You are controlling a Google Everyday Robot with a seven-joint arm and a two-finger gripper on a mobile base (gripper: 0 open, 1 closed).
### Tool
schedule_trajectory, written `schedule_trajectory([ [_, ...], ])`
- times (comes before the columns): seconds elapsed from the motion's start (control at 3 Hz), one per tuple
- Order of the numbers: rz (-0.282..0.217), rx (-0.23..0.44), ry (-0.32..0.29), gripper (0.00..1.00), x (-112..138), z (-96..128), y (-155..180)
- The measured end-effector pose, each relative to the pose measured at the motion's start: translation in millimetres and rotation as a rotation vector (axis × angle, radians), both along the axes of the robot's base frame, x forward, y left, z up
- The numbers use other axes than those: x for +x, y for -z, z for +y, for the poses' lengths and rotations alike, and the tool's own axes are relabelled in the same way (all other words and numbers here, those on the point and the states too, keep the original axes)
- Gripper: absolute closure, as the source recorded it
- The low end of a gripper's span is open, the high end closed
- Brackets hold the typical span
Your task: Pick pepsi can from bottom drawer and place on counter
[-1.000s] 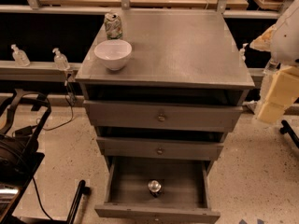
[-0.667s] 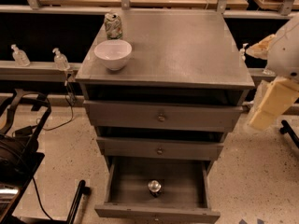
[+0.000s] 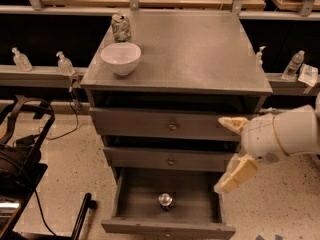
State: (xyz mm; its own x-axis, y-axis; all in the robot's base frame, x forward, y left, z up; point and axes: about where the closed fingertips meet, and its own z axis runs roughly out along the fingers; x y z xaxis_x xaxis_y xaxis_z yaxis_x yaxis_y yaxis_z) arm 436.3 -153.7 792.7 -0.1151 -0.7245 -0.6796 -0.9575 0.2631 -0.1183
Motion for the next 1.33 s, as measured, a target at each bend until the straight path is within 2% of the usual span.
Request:
schedule_trajectory([
  [0.33, -0.084, 0.190, 0.024, 0.00, 22, 18, 12],
  [0.67, -0.084, 0.190, 0.024, 0.00, 22, 18, 12],
  [1.0, -0.114, 0.236, 0.030, 0.00, 27, 18, 23],
  [1.33, -0.156, 0.311, 0.032, 0.00, 26, 29, 63],
])
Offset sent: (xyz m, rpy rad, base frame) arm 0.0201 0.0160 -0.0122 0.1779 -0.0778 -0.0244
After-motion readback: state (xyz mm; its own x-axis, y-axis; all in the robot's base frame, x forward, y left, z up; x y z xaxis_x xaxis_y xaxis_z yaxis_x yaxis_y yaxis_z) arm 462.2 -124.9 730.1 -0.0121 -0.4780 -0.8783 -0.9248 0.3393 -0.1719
